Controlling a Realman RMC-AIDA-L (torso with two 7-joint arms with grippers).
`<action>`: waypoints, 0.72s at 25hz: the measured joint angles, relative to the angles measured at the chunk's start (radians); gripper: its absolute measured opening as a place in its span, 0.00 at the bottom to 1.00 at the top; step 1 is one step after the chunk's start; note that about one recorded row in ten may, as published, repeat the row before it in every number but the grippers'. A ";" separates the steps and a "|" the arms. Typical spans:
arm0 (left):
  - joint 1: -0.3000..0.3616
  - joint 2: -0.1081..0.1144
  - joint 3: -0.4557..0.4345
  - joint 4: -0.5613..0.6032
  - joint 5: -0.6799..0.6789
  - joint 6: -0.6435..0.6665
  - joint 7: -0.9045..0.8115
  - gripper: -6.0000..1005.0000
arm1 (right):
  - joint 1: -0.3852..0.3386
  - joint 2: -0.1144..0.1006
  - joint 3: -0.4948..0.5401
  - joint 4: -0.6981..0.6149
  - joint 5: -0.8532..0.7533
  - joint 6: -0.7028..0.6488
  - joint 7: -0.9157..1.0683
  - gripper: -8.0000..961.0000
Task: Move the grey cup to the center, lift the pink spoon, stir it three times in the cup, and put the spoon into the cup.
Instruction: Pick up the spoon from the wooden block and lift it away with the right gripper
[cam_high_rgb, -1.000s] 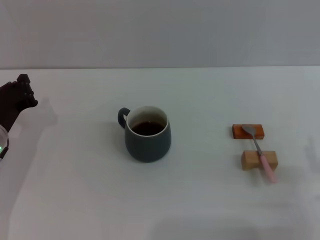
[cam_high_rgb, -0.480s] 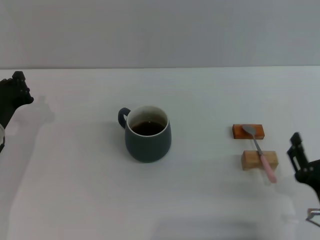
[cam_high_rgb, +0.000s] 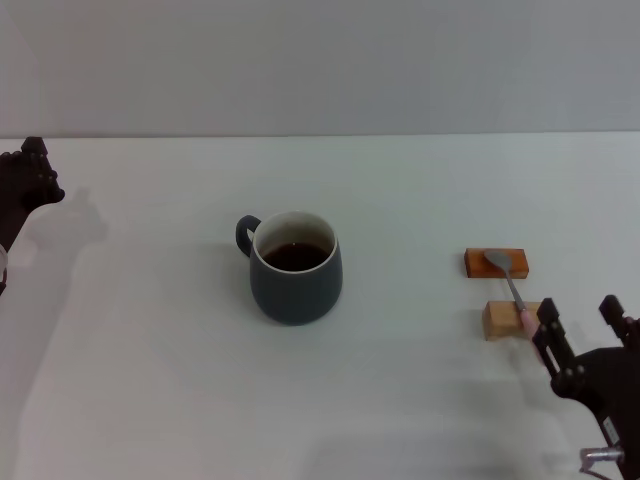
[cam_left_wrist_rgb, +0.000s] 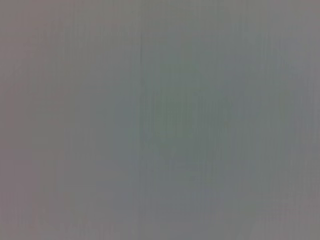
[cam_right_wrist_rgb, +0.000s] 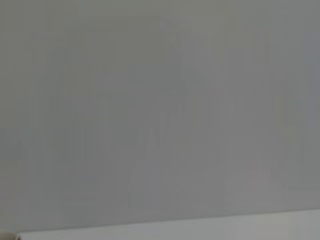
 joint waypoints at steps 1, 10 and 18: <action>0.000 0.000 0.000 0.000 0.000 0.000 0.000 0.01 | 0.000 0.000 0.000 0.000 0.000 0.000 0.000 0.70; 0.003 0.000 -0.002 -0.002 -0.006 0.000 0.000 0.01 | 0.046 -0.002 -0.061 -0.081 0.040 -0.020 0.006 0.70; 0.007 0.000 -0.002 -0.002 -0.006 0.000 0.000 0.01 | 0.052 -0.005 -0.067 -0.095 0.041 -0.036 0.007 0.70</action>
